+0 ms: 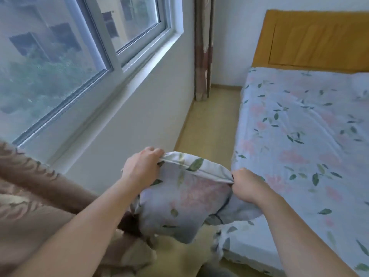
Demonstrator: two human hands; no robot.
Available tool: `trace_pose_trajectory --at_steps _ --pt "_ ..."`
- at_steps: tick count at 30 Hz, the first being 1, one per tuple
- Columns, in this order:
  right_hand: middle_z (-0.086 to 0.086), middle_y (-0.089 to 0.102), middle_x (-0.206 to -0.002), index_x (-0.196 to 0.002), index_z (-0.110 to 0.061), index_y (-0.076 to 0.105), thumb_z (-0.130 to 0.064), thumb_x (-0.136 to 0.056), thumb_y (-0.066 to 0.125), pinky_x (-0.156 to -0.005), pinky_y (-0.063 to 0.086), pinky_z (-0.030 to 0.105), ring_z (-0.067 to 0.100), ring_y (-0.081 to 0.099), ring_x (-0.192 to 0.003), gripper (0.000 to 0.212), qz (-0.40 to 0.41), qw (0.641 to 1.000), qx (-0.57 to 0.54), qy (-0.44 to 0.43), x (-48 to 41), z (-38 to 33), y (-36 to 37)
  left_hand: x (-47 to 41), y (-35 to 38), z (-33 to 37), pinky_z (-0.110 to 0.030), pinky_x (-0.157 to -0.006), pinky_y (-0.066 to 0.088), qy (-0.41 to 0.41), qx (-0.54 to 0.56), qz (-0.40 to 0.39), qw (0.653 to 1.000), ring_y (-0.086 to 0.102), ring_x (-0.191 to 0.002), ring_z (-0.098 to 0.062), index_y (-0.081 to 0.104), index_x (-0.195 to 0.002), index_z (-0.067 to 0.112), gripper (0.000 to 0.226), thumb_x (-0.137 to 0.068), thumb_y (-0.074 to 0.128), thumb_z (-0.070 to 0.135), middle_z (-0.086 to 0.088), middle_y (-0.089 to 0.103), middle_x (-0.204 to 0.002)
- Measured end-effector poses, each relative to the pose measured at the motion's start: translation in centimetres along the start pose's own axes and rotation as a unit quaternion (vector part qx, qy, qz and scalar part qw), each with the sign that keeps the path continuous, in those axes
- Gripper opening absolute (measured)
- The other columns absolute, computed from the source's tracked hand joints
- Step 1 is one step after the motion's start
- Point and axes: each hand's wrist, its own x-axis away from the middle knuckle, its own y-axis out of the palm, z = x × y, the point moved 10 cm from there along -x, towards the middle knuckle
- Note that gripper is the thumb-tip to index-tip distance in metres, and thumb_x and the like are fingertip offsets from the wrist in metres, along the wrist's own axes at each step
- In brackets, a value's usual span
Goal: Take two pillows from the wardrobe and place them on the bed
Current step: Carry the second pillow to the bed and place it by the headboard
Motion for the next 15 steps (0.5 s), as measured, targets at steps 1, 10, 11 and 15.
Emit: trace_pose_trajectory --at_steps 1,10,11,15 --pt "0.005 0.048 -0.089 -0.068 -0.025 0.041 -0.012 -0.091 0.042 -0.054 0.034 0.032 0.027 0.052 -0.071 0.026 0.017 1.000 -0.010 0.010 -1.7 -0.3 -0.9 -2.8 0.1 -0.2 -0.037 -0.067 0.054 0.014 -0.007 -0.005 1.000 0.066 -0.087 -0.032 0.059 -0.109 0.035 0.022 -0.089 0.055 0.027 0.002 0.057 -0.102" --pt "0.006 0.058 -0.084 -0.099 -0.012 0.049 -0.008 -0.096 0.040 -0.063 0.044 0.038 0.031 0.057 -0.075 0.010 0.073 0.984 -0.144 0.071 -23.4 -0.5 -8.1 -29.5 2.7 -3.1 -0.033 -0.058 0.043 0.016 -0.059 -0.016 0.998 0.064 -0.086 -0.033 0.052 -0.094 0.021 0.008 -0.089 0.047 0.017 -0.003 0.067 -0.090" --pt "0.005 0.058 -0.083 -0.098 -0.012 0.049 -0.010 -0.096 0.041 -0.062 0.042 0.037 0.028 0.057 -0.074 0.009 0.072 0.981 -0.162 0.074 -26.3 -0.6 -9.9 -33.3 2.6 -3.7 -0.033 -0.060 0.041 0.006 -0.049 -0.017 0.999 0.063 -0.087 -0.034 0.052 -0.093 0.020 0.007 -0.092 0.045 0.018 -0.005 0.067 -0.091" --pt "0.005 0.059 -0.083 -0.090 -0.015 0.047 -0.041 -0.095 0.059 -0.062 0.044 0.041 0.023 0.055 -0.071 0.029 0.061 0.968 -0.238 0.046 -33.6 -1.2 -16.1 -44.2 1.7 -5.0 -0.034 -0.066 0.044 -0.008 -0.027 -0.018 0.999 0.062 -0.089 -0.034 0.058 -0.094 0.019 0.021 -0.098 0.040 0.029 -0.006 0.067 -0.093"
